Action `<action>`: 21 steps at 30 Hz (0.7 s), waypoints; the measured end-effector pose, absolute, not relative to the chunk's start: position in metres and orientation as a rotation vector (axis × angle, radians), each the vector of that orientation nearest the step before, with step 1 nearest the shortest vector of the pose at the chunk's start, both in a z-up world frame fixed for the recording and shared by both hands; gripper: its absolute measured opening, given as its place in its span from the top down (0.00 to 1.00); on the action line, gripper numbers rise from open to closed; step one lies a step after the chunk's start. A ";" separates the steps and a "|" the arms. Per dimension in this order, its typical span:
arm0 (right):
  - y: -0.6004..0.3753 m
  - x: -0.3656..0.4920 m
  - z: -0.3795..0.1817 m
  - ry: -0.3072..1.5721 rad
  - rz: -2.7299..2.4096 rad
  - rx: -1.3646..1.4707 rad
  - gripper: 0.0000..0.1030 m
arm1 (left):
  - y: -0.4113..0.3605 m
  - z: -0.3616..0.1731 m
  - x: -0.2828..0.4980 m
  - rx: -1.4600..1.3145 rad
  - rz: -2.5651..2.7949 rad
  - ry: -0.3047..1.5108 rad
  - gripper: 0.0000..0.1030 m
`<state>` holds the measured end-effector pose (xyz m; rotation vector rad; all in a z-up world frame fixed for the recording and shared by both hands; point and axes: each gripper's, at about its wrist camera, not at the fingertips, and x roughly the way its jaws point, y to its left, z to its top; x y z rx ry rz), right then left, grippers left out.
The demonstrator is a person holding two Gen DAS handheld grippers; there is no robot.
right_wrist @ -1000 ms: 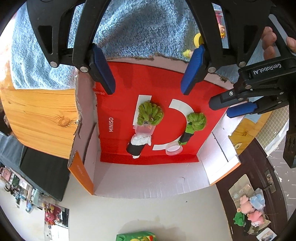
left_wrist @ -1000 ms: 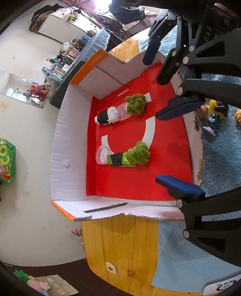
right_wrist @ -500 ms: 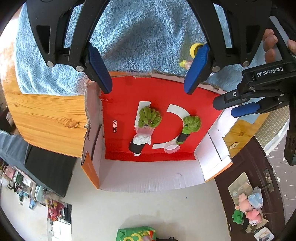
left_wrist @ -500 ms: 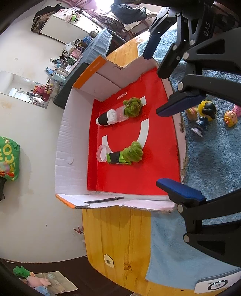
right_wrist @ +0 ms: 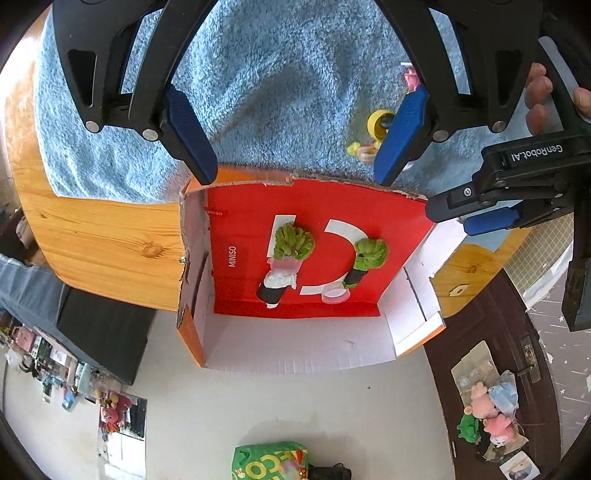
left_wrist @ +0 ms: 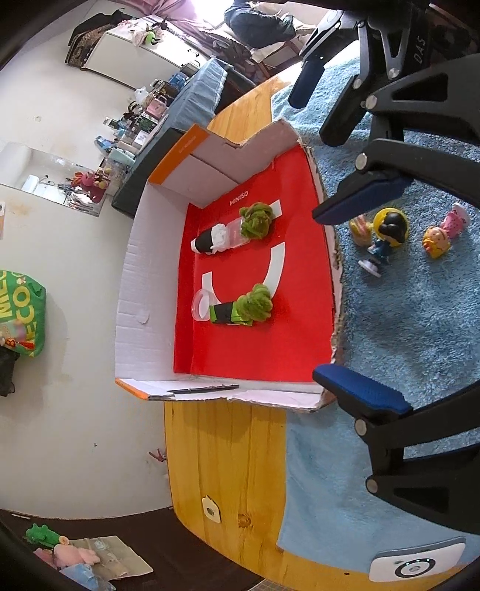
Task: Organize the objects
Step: 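Withdraw both tools from the box back over the towel, then move both tools down toward the small toys lying on the towel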
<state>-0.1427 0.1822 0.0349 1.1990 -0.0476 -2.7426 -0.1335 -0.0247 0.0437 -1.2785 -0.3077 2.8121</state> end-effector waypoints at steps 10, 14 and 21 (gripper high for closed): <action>0.180 -0.125 0.033 -0.039 -2.739 1.199 0.07 | -0.019 0.042 -0.118 -1.278 2.815 -0.303 0.13; 0.179 -0.119 0.029 -0.030 -2.734 1.208 0.06 | -0.018 0.040 -0.112 -1.286 2.814 -0.306 0.13; 0.179 -0.107 0.026 -0.027 -2.730 1.207 0.05 | -0.015 0.035 -0.101 -1.299 2.828 -0.314 0.07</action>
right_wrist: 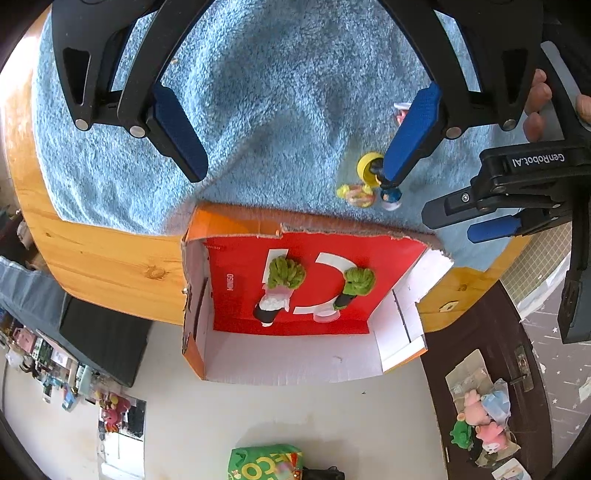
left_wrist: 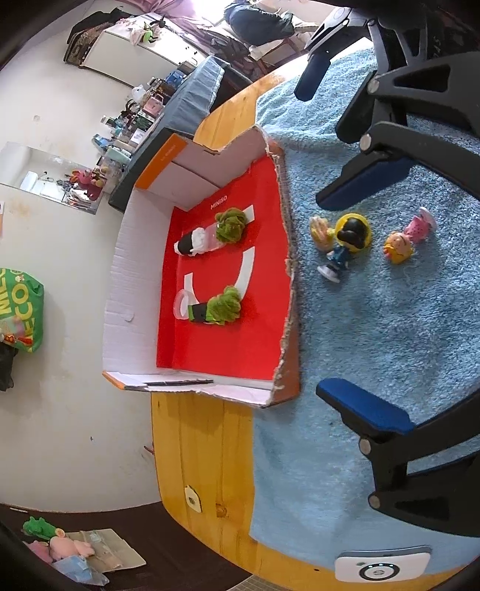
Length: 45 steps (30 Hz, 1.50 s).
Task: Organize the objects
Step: 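Move both tools down toward the small toys lying on the towel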
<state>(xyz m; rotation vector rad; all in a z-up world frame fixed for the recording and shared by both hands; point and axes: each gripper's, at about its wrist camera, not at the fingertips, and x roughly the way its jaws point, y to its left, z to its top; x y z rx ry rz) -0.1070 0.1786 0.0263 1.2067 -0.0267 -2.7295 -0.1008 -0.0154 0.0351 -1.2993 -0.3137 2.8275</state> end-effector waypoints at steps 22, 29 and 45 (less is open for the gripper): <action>0.180 -0.088 -0.003 -0.034 -2.703 1.283 0.05 | -0.003 0.003 -0.099 -1.397 2.777 -0.314 0.06; 0.184 -0.091 -0.007 -0.043 -2.702 1.300 0.05 | 0.004 -0.006 -0.108 -1.427 2.772 -0.263 0.06; 0.152 -0.094 -0.016 -0.019 -2.598 1.295 0.05 | -0.064 -0.013 -0.089 -1.491 2.883 -0.393 0.05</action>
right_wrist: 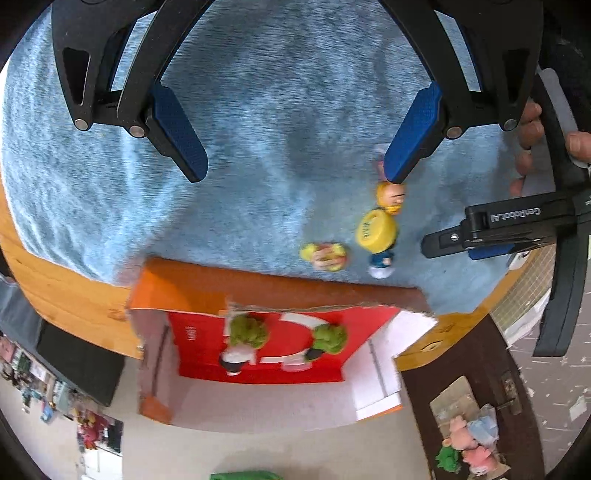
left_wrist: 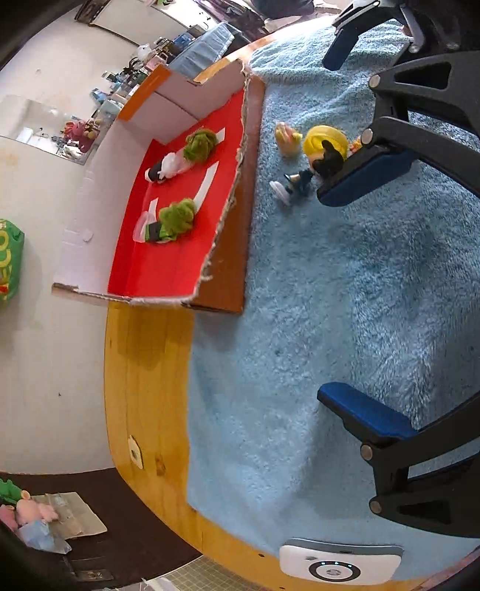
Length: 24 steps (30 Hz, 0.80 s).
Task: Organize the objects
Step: 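Move both tools down toward the small toys lying on the towel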
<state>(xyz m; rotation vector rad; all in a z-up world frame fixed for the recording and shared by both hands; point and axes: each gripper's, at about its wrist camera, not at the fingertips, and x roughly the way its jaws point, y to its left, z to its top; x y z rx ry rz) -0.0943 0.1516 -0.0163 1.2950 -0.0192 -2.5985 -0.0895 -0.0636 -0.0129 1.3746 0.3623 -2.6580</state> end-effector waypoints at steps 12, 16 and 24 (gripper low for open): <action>0.121 -0.099 -0.027 0.049 -2.531 1.289 0.06 | -0.033 -0.001 -0.099 1.391 -2.763 0.333 0.06; 0.120 -0.100 -0.028 0.067 -2.532 1.289 0.07 | -0.030 -0.001 -0.105 1.391 -2.766 0.331 0.10; 0.151 -0.113 -0.013 0.026 -2.632 1.273 0.18 | -0.029 -0.008 -0.112 1.426 -2.765 0.363 0.19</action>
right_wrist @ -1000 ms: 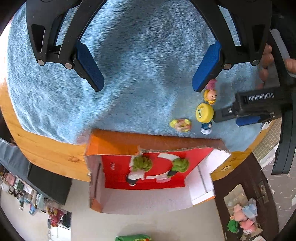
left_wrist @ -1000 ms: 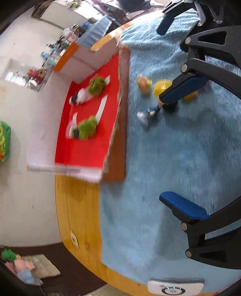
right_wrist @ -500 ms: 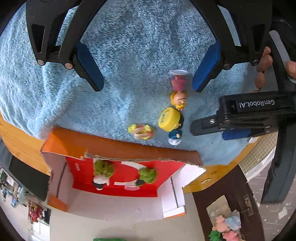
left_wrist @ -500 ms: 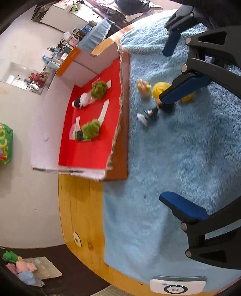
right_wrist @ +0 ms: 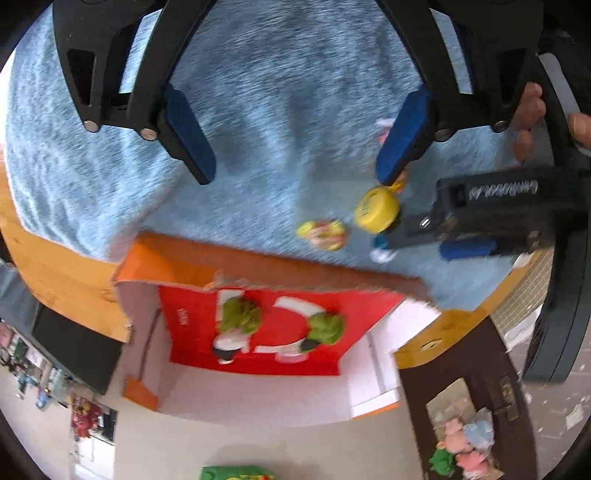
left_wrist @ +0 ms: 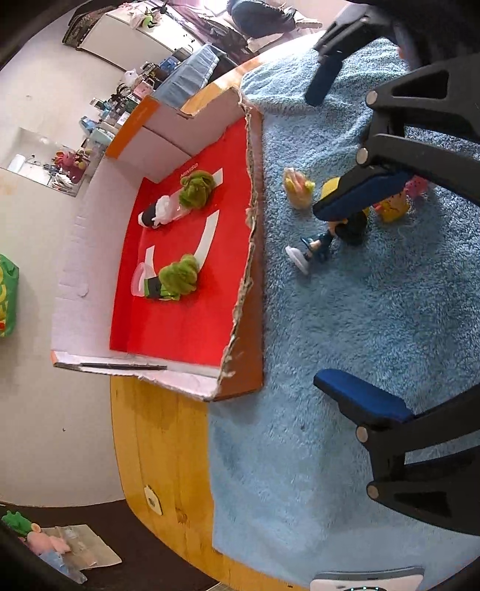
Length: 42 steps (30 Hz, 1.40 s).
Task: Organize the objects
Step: 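Move both tools down toward the small toys lying on the towel, then close the right tool on the yellow-green toy while the left tool grasps the black-haired figurine, then carry the yellow-green toy with the right tool while the left tool carries the figurine into the box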
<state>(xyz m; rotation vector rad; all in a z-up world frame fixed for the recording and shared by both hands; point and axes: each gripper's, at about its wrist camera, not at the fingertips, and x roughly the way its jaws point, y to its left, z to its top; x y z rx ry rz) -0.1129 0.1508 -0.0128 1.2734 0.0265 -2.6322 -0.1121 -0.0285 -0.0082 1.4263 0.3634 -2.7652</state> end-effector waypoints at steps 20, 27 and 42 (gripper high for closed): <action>0.124 -0.158 -0.023 0.210 -2.498 1.241 0.49 | -0.028 -0.010 -0.119 1.443 -2.742 0.471 0.46; 0.126 -0.155 -0.029 0.215 -2.496 1.245 0.71 | -0.021 -0.010 -0.117 1.444 -2.745 0.485 0.47; 0.147 -0.150 -0.024 0.141 -2.545 1.263 0.72 | -0.022 -0.014 -0.129 1.417 -2.745 0.453 0.73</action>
